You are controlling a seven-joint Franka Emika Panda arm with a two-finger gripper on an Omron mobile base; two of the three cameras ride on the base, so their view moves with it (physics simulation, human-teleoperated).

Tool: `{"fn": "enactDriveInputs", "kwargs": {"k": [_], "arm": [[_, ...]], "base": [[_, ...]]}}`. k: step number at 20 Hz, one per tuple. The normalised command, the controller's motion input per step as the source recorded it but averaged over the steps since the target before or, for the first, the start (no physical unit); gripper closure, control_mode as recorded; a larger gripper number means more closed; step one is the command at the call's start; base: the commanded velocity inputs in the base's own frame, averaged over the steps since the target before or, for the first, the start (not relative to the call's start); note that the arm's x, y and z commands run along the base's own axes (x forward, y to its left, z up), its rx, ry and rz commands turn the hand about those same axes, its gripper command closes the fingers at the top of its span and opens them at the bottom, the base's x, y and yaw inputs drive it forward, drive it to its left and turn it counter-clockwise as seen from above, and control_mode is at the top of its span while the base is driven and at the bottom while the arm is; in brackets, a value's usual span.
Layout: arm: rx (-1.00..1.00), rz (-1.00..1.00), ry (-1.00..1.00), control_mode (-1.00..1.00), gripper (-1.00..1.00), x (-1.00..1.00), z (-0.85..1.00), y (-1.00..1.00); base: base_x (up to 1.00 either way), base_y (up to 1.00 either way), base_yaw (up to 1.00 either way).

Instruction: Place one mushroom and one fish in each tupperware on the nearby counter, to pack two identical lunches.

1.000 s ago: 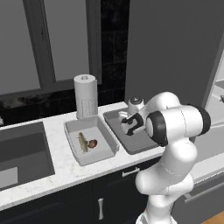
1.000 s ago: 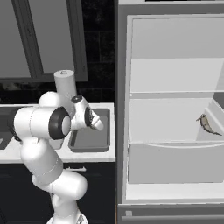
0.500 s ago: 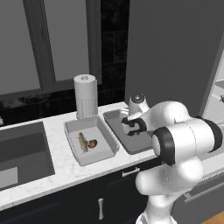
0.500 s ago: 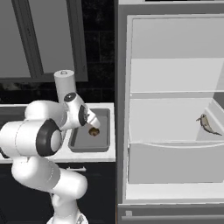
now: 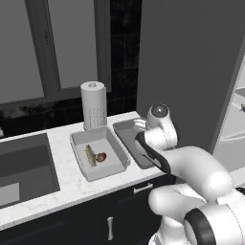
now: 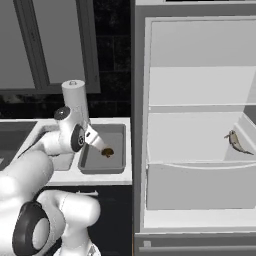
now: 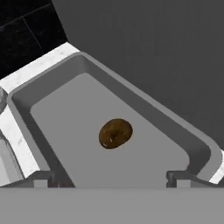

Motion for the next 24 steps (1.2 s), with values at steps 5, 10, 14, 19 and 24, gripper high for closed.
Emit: {"fn": "enactDriveInputs", "kwargs": {"k": [5, 10, 14, 19, 24], "arm": [[0.00, 0.17, -0.02, -1.00, -1.00, -1.00, 0.52, 0.20], [0.01, 0.16, 0.00, -1.00, -1.00, -1.00, 0.59, 0.00], [0.00, 0.15, -0.03, -1.00, -1.00, -1.00, 0.70, -0.11], [0.00, 0.15, -0.09, -1.00, -1.00, -1.00, 0.67, -0.06], [-0.04, 0.14, -0.04, -1.00, -1.00, -1.00, 0.04, -0.01]], "base": [[0.00, 0.00, 0.00], [0.00, 0.00, 0.00], [0.00, 0.00, 0.00], [0.00, 0.00, 0.00], [0.00, 0.00, 0.00]]}}
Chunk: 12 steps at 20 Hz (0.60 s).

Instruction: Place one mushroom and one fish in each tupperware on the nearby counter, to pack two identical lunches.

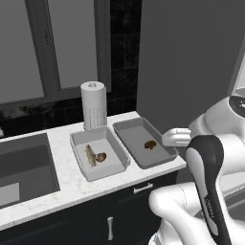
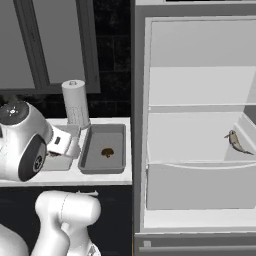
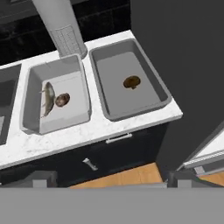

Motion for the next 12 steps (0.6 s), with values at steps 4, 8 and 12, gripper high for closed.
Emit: {"fn": "enactDriveInputs", "kwargs": {"k": [4, 8, 12], "arm": [[-0.09, 0.12, 0.00, -1.00, -1.00, -0.94, -0.13, 0.05], [0.00, 0.00, 0.00, 1.00, -1.00, 0.00, 0.00, 0.00], [0.00, 0.00, 0.00, 1.00, -1.00, 0.00, 0.00, 0.00]], "base": [[0.00, 0.00, 0.00], [-1.00, 0.09, 0.11], [-0.99, 0.01, 0.12]]}}
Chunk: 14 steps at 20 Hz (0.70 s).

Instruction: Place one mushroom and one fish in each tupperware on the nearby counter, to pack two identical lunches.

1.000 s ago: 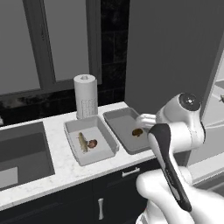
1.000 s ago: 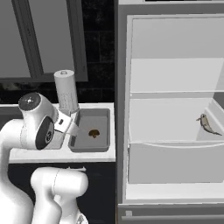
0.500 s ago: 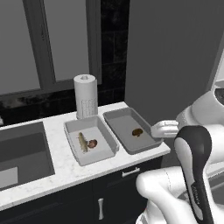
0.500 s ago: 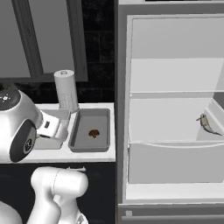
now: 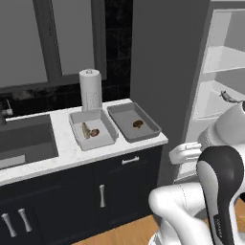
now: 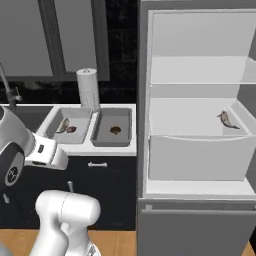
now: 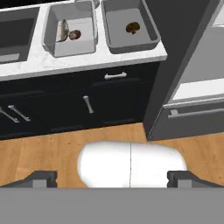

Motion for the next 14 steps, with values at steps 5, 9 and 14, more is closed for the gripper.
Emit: {"fn": "enactDriveInputs", "kwargs": {"k": [5, 9, 14], "arm": [[0.00, 0.00, 0.00, 1.00, -1.00, 0.00, 0.00, 0.00], [0.00, 0.00, 0.00, 1.00, -1.00, 0.00, 0.00, 0.00], [0.00, 0.00, 0.00, 1.00, -1.00, 0.00, 0.00, 0.00]], "base": [[-0.92, -0.53, 0.05], [-0.27, -1.00, 0.00], [0.13, -0.90, 0.03]]}}
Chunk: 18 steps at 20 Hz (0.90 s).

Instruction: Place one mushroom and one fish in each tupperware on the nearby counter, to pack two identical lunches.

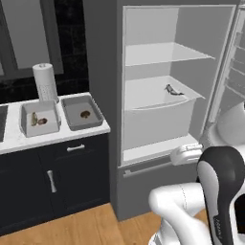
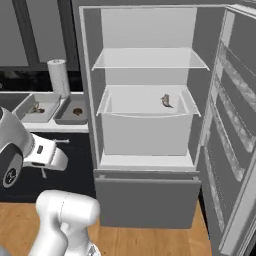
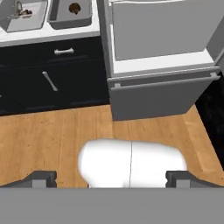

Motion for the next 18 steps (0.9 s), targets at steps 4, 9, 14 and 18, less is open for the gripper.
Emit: {"fn": "enactDriveInputs", "kwargs": {"k": [4, 9, 14, 18], "arm": [[0.00, 0.00, 0.00, 1.00, -1.00, 0.00, 0.00, 0.00], [0.00, 0.00, 0.00, 1.00, -1.00, 0.00, 0.00, 0.00], [0.00, 0.00, 0.00, 1.00, -1.00, 0.00, 0.00, 0.00], [0.00, 0.00, 0.00, 1.00, -1.00, 0.00, 0.00, 0.00]], "base": [[0.23, -0.73, 0.02], [0.34, -0.55, 0.05], [0.48, -0.27, 0.04], [0.74, -0.22, 0.00]]}}
